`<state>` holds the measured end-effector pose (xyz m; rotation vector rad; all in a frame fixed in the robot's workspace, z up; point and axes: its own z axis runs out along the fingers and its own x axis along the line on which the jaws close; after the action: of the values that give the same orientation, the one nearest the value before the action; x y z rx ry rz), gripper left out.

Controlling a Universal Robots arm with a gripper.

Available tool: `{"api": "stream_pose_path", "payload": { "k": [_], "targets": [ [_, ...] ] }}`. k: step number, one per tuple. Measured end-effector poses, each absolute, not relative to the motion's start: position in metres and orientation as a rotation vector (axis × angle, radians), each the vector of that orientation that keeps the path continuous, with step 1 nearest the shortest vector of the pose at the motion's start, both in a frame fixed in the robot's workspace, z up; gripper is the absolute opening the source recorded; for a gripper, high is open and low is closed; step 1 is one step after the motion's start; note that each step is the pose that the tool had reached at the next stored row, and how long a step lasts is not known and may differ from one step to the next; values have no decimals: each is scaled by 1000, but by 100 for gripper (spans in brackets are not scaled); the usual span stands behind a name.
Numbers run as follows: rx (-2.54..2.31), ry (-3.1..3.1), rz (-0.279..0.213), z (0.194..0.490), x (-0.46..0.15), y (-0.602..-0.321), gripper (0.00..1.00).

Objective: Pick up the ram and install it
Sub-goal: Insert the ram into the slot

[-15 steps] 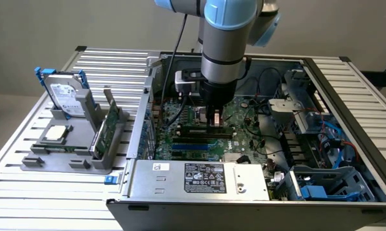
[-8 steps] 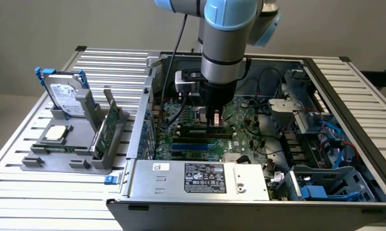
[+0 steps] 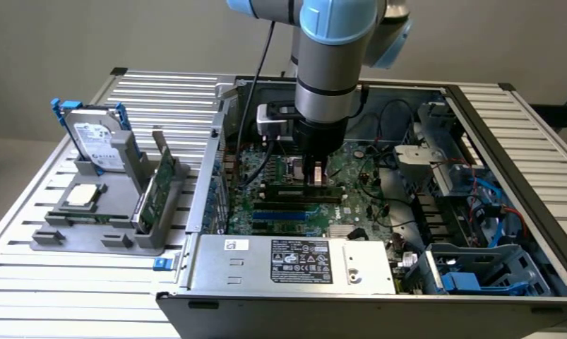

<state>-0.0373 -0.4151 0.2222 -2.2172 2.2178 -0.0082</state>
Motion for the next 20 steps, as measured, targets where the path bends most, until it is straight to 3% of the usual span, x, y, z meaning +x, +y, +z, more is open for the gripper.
{"api": "stream_pose_path", "payload": {
  "k": [17,19,20],
  "targets": [
    [-2214,2221,-8,222,-38,-415,14],
    [-2215,2221,-9,222,-38,-415,15],
    [-2214,2221,-9,222,-38,-415,21]
  ]
}}
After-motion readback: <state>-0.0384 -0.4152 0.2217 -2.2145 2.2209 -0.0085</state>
